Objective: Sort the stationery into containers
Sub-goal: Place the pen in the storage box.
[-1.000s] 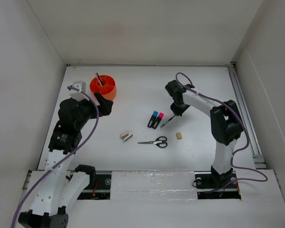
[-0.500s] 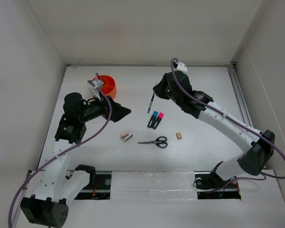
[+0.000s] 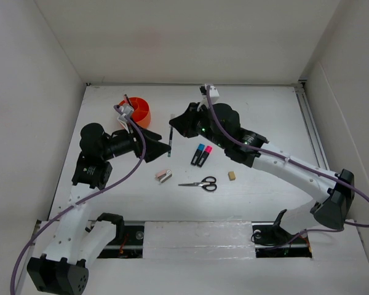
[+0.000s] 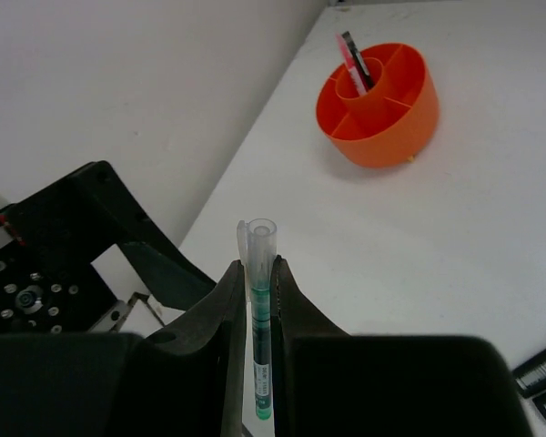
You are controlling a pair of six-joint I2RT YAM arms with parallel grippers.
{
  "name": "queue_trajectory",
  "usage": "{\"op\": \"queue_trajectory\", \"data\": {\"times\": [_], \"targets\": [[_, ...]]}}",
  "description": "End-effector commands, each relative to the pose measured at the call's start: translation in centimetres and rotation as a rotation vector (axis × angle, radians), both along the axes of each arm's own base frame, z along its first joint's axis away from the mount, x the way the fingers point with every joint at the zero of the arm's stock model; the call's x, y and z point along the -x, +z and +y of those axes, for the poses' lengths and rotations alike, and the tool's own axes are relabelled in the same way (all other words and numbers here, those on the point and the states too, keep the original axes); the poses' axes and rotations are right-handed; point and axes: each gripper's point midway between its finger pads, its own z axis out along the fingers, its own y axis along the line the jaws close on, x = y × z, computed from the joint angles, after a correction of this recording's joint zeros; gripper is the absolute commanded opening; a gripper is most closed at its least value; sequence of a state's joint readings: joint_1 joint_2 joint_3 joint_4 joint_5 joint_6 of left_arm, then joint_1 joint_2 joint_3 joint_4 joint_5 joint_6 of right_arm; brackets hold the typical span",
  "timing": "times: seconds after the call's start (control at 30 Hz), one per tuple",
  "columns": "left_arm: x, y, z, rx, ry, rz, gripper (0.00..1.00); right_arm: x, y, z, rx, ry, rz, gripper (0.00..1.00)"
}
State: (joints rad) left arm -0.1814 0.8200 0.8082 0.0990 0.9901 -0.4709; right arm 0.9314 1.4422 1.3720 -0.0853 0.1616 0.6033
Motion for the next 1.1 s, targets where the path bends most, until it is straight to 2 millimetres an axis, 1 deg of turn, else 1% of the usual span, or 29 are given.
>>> {"op": "queue_trajectory", "data": {"times": [0.0, 0.03, 0.07, 0.1, 0.13, 0.17, 0.2, 0.23, 0.27, 0.3, 0.33, 0.37, 0.4, 0.47, 0.5, 0.53, 0.63, 0.67, 0.73, 0.77, 0.8, 0.9, 0.93, 0.97, 1.03, 1.07], "targets": [[0.9, 1.2, 0.0, 0.006, -0.024, -0.089, 0.97, 2.2, 5.9, 0.9, -0.149, 0.109, -0.128, 0.00], [1.0, 1.5, 0.1, 0.008, -0.013, -0.100, 0.95, 3.3, 6.4, 1.4, -0.173, 0.160, -0.131, 0.00], [1.0, 1.5, 0.1, 0.008, -0.013, -0.100, 0.94, 3.6, 6.8, 1.6, -0.186, 0.180, -0.141, 0.00], [0.8, 1.3, 0.2, 0.001, -0.002, -0.096, 0.92, 3.9, 6.4, 1.8, -0.197, 0.198, -0.132, 0.00], [0.8, 1.3, 0.2, 0.001, -0.002, -0.096, 0.91, 4.7, 6.8, 2.0, -0.220, 0.224, -0.131, 0.00], [0.9, 1.5, 0.2, 0.001, -0.002, -0.096, 0.89, 4.9, 7.4, 2.2, -0.246, 0.238, -0.153, 0.00], [0.8, 1.5, 0.2, -0.003, -0.002, -0.104, 0.87, 5.7, 7.8, 2.3, -0.267, 0.278, -0.155, 0.00], [0.7, 1.5, 0.3, -0.003, 0.008, -0.104, 0.85, 6.6, 7.6, 2.8, -0.272, 0.310, -0.157, 0.00], [0.7, 1.3, 0.3, -0.005, 0.008, -0.095, 0.83, 6.8, 8.0, 2.8, -0.283, 0.322, -0.167, 0.00], [0.5, 1.3, 0.4, -0.005, 0.019, -0.095, 0.81, 7.9, 8.3, 3.4, -0.287, 0.357, -0.185, 0.00], [0.5, 1.7, 0.4, -0.003, 0.019, -0.104, 0.79, 8.2, 8.3, 3.5, -0.281, 0.366, -0.194, 0.00], [0.8, 1.9, 0.4, -0.001, 0.019, -0.115, 0.74, 8.2, 8.2, 3.5, -0.269, 0.366, -0.210, 0.00], [0.6, 1.9, 0.5, -0.002, 0.028, -0.115, 0.70, 8.6, 8.1, 3.8, -0.272, 0.376, -0.211, 0.00], [0.7, 2.2, 0.6, 0.000, 0.038, -0.125, 0.68, 8.9, 7.4, 4.0, -0.268, 0.401, -0.220, 0.00], [0.9, 2.4, 0.6, 0.002, 0.038, -0.134, 0.63, 9.1, 7.7, 4.0, -0.274, 0.412, -0.238, 0.00], [0.7, 2.4, 0.7, 0.002, 0.050, -0.134, 0.63, 9.2, 7.3, 4.1, -0.271, 0.422, -0.237, 0.00], [0.7, 2.6, 0.8, 0.004, 0.069, -0.145, 0.62, 9.2, 7.2, 4.1, -0.260, 0.421, -0.253, 0.00], [0.9, 2.8, 0.9, 0.006, 0.069, -0.153, 0.62, 9.3, 6.8, 4.1, -0.253, 0.431, -0.247, 0.00], [0.9, 2.8, 0.9, 0.006, 0.069, -0.154, 0.62, 9.3, 6.7, 4.1, -0.247, 0.431, -0.257, 0.00], [0.9, 2.8, 0.9, 0.006, 0.069, -0.154, 0.58, 9.3, 6.2, 4.2, -0.239, 0.431, -0.250, 0.00], [1.1, 3.0, 0.9, 0.008, 0.069, -0.162, 0.53, 9.4, 6.6, 3.9, -0.240, 0.430, -0.264, 0.00], [1.0, 2.8, 0.8, 0.006, 0.058, -0.154, 0.38, 9.3, 6.6, 3.9, -0.234, 0.430, -0.273, 0.00], [1.0, 2.6, 0.7, 0.004, 0.046, -0.145, 0.27, 9.3, 6.6, 3.9, -0.234, 0.430, -0.273, 0.00], [1.1, 3.0, 0.7, 0.006, 0.046, -0.154, 0.21, 9.3, 6.6, 3.9, -0.229, 0.430, -0.281, 0.00], [1.0, 2.8, 0.6, 0.004, 0.035, -0.145, 0.08, 9.3, 6.6, 3.9, -0.229, 0.430, -0.281, 0.00], [0.8, 2.3, 0.5, 0.000, 0.035, -0.123, 0.00, 9.3, 6.5, 3.9, -0.223, 0.430, -0.290, 0.00]]}}
